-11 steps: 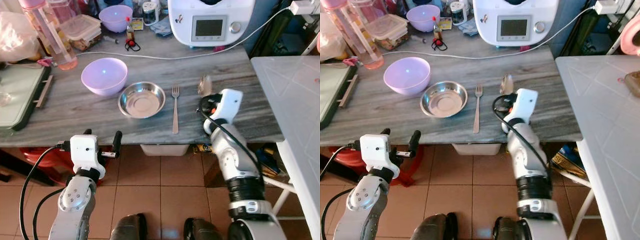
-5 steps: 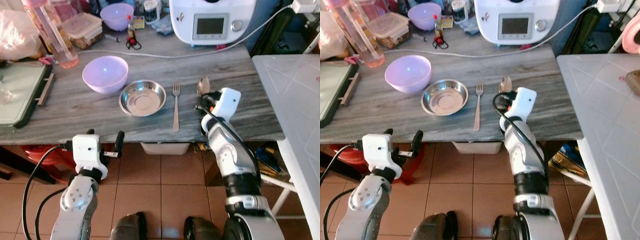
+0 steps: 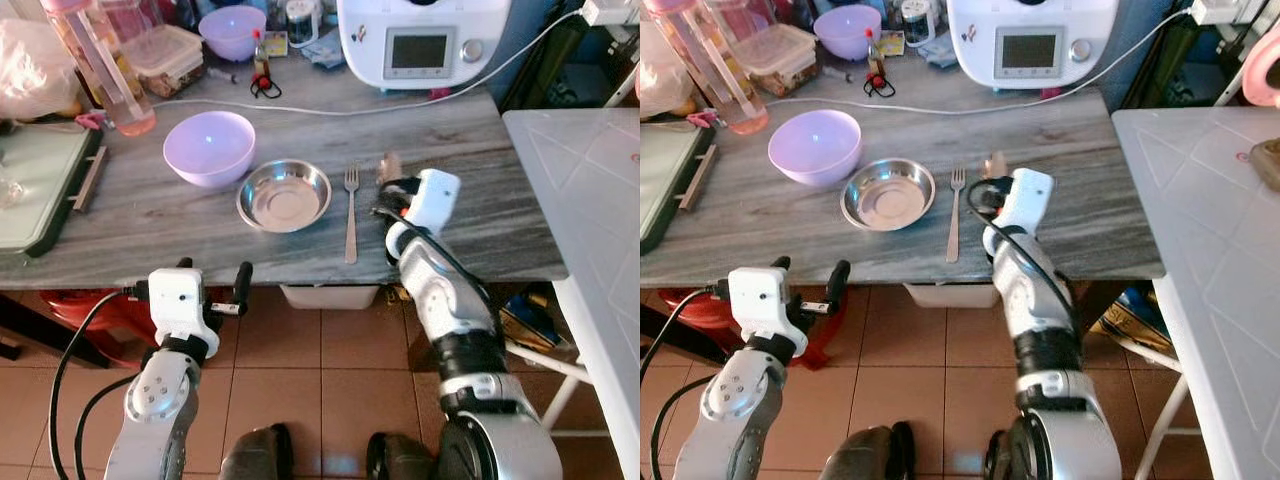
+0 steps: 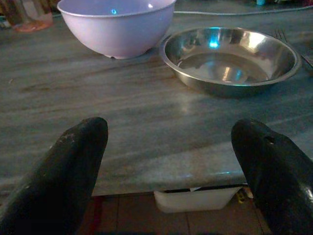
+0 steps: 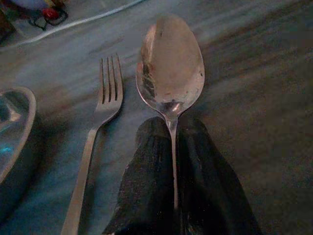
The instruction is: Setting the table
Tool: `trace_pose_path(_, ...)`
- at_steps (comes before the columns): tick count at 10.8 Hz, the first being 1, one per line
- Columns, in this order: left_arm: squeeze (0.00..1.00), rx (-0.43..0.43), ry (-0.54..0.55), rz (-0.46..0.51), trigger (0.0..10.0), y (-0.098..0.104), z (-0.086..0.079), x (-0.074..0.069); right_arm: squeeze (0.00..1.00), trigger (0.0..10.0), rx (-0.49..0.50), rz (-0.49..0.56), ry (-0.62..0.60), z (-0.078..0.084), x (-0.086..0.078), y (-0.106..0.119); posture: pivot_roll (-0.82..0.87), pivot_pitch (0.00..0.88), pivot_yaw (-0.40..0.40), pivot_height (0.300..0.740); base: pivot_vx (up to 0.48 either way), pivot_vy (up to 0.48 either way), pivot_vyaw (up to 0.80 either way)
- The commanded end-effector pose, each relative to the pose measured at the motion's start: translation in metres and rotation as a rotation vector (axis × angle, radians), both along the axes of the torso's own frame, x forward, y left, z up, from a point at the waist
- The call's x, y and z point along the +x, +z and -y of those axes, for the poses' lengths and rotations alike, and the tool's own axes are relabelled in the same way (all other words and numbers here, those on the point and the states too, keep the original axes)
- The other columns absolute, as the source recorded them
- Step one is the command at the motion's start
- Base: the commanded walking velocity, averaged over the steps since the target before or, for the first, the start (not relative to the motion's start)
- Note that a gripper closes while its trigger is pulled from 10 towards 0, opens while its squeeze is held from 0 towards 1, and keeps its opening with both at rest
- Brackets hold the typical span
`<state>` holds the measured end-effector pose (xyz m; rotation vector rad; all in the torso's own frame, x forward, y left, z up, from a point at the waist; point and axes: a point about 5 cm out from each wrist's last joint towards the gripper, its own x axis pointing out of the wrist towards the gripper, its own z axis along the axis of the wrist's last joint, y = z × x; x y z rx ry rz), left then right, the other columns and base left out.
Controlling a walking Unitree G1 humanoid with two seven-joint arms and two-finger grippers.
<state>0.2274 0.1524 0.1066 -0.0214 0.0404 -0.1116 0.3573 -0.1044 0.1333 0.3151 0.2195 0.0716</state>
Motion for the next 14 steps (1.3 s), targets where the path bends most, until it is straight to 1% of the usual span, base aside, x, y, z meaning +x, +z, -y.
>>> trace_pose_path(1, 0.0, 0.0, -0.012, -0.011, 10.0, -0.001, 0.001, -0.002, 0.0, 10.0, -0.016, -0.048, 0.017, -0.007, -0.001, -0.008, 0.07, 0.173, 0.062, 0.74, 0.0, 0.0, 0.0)
trace_pose_path(2, 0.0, -0.003, -0.013, -0.012, 10.0, -0.002, 0.001, -0.002, 0.0, 10.0, -0.043, -0.066, 0.011, -0.005, 0.0, -0.01, 0.07, 0.174, 0.059, 0.74, 0.0, 0.0, 0.0)
trace_pose_path(4, 0.0, -0.008, -0.015, -0.016, 10.0, -0.002, 0.002, -0.001, 0.0, 10.0, -0.05, -0.077, 0.004, -0.003, 0.001, -0.011, 0.07, 0.174, 0.056, 0.74, 0.0, 0.0, 0.0)
trace_pose_path(7, 0.0, -0.009, -0.017, -0.016, 10.0, -0.003, 0.002, 0.0, 0.0, 10.0, -0.055, -0.089, 0.02, -0.006, 0.002, -0.013, 0.07, 0.172, 0.058, 0.74, 0.0, 0.0, 0.0)
trace_pose_path(8, 0.0, -0.009, -0.017, -0.016, 10.0, -0.003, 0.002, 0.0, 0.12, 10.0, -0.059, -0.091, 0.03, -0.005, 0.002, -0.014, 0.07, 0.171, 0.057, 0.74, 0.0, 0.0, 0.0)
trace_pose_path(9, 0.0, -0.009, -0.018, -0.016, 10.0, -0.003, 0.002, 0.001, 1.0, 10.0, -0.062, -0.096, 0.034, -0.004, 0.002, -0.015, 0.07, 0.17, 0.057, 0.74, 0.0, 0.0, 0.0)
trace_pose_path(13, 0.0, -0.01, -0.019, -0.015, 10.0, -0.003, 0.003, 0.002, 1.0, 10.0, -0.07, -0.092, 0.049, -0.001, 0.001, -0.016, 0.07, 0.168, 0.055, 0.74, 0.0, 0.0, 0.0)
trace_pose_path(14, 0.0, -0.01, -0.019, -0.012, 10.0, -0.002, 0.003, 0.002, 1.0, 10.0, -0.093, -0.081, 0.052, 0.004, 0.001, -0.014, 0.07, 0.167, 0.054, 0.74, 0.0, 0.0, 0.0)
